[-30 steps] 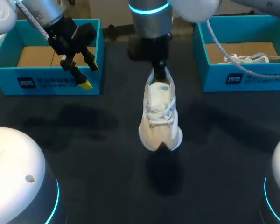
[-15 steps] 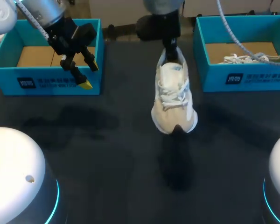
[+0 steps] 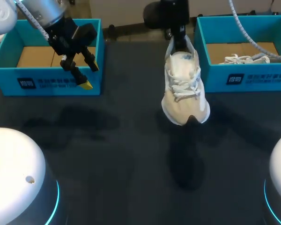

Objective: Take the shoe out of the shoebox, open the shoe tongue, remove and reinsert the insole, then place the shoe into the shoebox

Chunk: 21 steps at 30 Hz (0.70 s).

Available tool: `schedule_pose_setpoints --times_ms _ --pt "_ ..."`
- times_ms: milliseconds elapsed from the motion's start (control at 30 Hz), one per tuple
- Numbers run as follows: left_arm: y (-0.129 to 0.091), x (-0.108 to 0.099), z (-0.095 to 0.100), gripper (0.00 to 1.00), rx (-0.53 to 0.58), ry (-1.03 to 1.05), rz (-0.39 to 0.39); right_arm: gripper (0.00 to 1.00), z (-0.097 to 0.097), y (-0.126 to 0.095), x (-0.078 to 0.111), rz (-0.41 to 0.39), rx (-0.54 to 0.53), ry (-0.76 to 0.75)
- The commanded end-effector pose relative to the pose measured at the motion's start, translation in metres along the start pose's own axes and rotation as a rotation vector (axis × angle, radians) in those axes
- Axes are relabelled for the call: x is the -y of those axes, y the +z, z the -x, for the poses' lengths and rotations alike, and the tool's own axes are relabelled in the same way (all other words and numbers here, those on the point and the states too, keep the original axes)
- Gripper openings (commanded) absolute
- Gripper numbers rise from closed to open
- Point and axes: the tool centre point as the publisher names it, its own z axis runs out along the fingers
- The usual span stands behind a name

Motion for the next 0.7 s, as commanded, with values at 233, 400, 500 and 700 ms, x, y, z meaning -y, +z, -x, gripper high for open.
schedule_pose_setpoints --times_ms 233,400,500,700 --pt "-0.001 -0.001 -0.001 1.0 0.002 0.001 0.001 0.0 0.0 0.0 0.002 0.003 0.0 0.0" --pt "-0.001 -0.001 -0.001 1.0 0.002 0.001 0.001 0.0 0.014 0.008 0.017 0.025 0.0 -0.025" --pt "-0.001 -0.001 -0.001 1.0 0.002 0.001 0.001 0.0 0.031 0.014 0.039 0.039 0.014 -0.058" --pt "-0.001 -0.001 -0.001 1.0 0.002 0.001 0.001 0.0 0.068 0.027 0.079 0.067 0.036 -0.119"
